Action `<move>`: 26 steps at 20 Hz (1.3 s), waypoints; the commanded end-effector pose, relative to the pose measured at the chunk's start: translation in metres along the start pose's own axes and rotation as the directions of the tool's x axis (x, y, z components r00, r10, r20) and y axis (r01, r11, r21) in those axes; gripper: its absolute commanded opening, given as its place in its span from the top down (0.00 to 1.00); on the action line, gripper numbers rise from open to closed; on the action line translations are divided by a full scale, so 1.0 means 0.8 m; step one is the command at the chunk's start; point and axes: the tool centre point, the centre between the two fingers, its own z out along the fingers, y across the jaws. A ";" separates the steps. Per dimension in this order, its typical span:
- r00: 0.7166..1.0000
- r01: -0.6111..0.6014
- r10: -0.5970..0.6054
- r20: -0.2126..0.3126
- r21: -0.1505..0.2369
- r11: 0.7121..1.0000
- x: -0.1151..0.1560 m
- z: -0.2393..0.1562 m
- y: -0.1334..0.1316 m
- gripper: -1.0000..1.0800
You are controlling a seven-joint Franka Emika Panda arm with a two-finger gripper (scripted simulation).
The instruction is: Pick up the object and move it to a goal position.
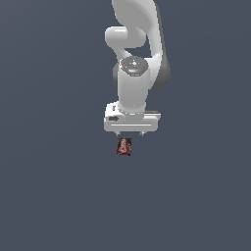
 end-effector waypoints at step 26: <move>0.997 -0.078 0.077 0.023 0.012 0.997 -0.021 0.075 0.017 0.04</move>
